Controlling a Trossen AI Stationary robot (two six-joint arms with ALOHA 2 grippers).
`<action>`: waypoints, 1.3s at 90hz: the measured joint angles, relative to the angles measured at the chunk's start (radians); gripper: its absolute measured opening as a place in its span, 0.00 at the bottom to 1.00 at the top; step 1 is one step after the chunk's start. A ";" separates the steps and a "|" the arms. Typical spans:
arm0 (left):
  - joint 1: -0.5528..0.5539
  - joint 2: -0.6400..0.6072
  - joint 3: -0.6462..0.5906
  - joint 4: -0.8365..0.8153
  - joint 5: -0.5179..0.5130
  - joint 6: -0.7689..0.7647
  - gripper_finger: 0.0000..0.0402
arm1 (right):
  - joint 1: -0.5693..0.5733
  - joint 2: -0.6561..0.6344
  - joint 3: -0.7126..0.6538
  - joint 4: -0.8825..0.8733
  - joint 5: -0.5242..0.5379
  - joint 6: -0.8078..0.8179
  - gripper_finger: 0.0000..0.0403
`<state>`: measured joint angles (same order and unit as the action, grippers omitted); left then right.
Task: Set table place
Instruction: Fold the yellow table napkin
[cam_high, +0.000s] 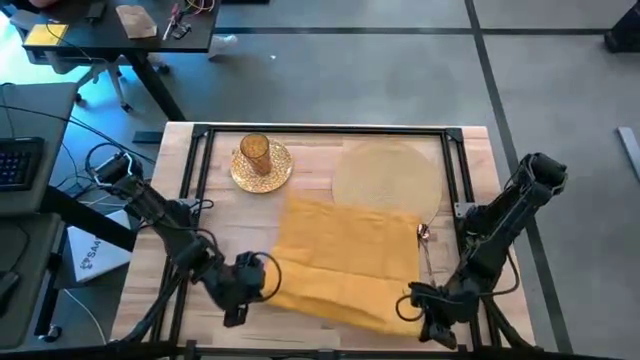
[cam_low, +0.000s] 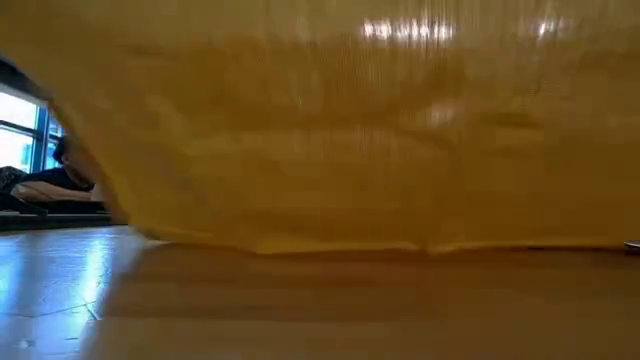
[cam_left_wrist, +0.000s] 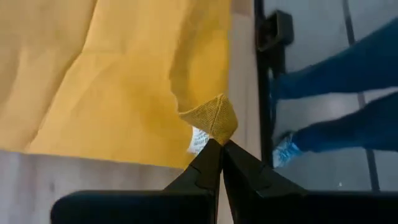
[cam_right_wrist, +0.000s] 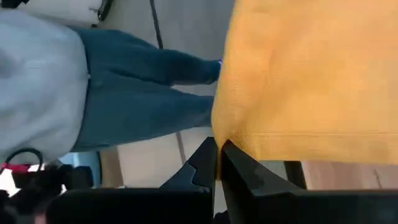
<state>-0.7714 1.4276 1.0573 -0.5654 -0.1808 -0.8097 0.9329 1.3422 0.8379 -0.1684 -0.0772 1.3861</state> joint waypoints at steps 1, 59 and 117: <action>-0.002 0.000 0.000 -0.001 -0.002 -0.004 0.00 | 0.000 -0.002 -0.001 -0.001 0.005 0.001 0.00; 0.260 0.027 0.000 -0.278 -0.552 0.197 0.00 | -0.278 -0.280 -0.003 -0.980 0.409 0.133 0.00; 0.401 0.077 0.093 -0.186 -0.227 0.373 0.00 | -0.269 -0.173 0.031 -0.706 0.184 -0.110 0.00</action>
<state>-0.3707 1.5046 1.1498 -0.7513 -0.4083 -0.4363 0.6638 1.1694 0.8690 -0.8748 0.1065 1.2764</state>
